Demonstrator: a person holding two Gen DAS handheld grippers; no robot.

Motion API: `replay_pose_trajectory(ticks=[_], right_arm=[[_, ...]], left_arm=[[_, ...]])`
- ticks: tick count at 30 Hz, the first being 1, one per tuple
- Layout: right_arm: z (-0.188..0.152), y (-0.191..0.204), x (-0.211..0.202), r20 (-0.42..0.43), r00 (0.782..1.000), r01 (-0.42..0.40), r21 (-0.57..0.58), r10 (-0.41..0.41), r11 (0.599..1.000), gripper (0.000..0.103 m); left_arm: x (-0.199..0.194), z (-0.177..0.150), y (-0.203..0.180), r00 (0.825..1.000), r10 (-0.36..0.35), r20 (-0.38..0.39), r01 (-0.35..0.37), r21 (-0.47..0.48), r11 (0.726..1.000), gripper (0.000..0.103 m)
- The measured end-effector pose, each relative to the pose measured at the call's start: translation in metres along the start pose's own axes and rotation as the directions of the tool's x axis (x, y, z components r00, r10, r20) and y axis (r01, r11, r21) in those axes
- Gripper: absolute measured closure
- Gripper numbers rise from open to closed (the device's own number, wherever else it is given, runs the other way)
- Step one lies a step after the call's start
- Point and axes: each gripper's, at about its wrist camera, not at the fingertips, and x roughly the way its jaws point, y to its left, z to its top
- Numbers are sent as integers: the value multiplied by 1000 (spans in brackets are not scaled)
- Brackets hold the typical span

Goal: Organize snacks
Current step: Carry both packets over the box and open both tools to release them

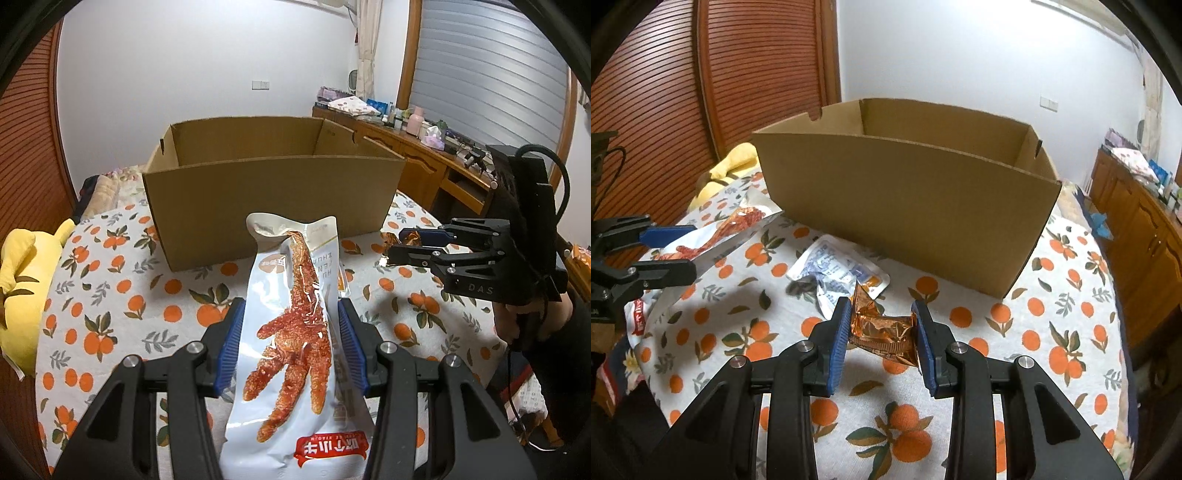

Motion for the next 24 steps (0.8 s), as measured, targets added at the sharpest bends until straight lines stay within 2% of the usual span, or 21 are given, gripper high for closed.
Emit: replay_pose_trajectory(ticks=[11, 24], right_arm=[[18, 5, -24, 58, 998, 10, -30, -8, 999, 70], [69, -12, -54, 162, 986, 53, -68, -42, 996, 70]], left_arm=[[-17, 30, 10, 997, 19, 70, -20, 18, 1000, 55], [-21, 91, 19, 990, 25, 137, -36, 81, 996, 55]])
